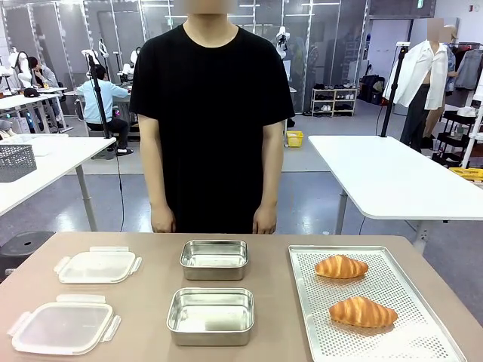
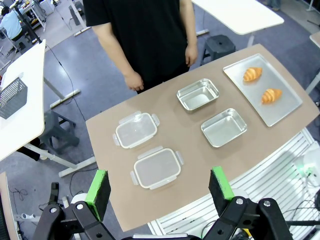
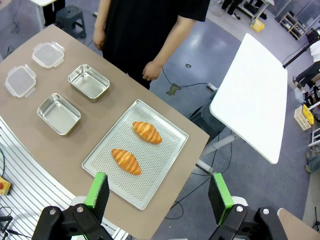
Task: Place the bread into the airtight container.
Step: Pick up a Butter Roll and place it into an empty Airtight Container.
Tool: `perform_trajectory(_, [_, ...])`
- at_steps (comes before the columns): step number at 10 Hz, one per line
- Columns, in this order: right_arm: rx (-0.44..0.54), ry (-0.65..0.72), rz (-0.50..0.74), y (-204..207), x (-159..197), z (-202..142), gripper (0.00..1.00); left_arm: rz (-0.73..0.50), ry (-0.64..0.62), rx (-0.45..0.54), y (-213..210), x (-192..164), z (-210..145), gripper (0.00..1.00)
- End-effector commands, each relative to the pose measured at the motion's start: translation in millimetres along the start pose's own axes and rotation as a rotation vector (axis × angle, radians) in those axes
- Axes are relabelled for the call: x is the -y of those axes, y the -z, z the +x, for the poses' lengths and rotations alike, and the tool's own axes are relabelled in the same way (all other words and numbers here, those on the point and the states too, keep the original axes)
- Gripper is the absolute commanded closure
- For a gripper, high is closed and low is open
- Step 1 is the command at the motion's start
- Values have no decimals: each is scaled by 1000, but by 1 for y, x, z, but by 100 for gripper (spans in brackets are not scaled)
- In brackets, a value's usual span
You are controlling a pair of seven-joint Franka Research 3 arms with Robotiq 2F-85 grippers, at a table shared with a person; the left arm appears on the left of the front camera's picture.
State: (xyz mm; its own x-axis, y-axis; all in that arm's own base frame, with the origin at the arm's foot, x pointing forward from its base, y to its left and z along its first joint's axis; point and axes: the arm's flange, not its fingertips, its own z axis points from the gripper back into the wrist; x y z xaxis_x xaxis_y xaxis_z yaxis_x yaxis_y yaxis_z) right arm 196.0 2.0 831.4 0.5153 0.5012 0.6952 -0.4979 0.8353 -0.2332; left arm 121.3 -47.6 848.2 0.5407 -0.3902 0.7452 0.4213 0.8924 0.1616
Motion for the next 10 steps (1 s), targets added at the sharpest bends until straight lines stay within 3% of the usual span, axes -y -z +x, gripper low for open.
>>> perform_trajectory(1, [8,-197,86,-27,-3,21,0,1,5,10,-6,3,-1,0])
perform_trajectory(2, [-158,-324,141,19,-9,17,0,1,5,10,-6,3,-1,0])
perform_trajectory(3, [-255,-411,248,69,-15,-2,0,1,5,10,-6,3,-1,0])
perform_trajectory(6, [-357,-738,331,163,-50,-43,0,1,5,10,-6,3,-1,0])
perform_trajectory(8, [-444,-822,427,227,-63,-80,0,1,5,10,-6,3,-1,0])
perform_trajectory(10, [-428,-889,533,278,-78,-114,0,1,5,10,-6,3,-1,0])
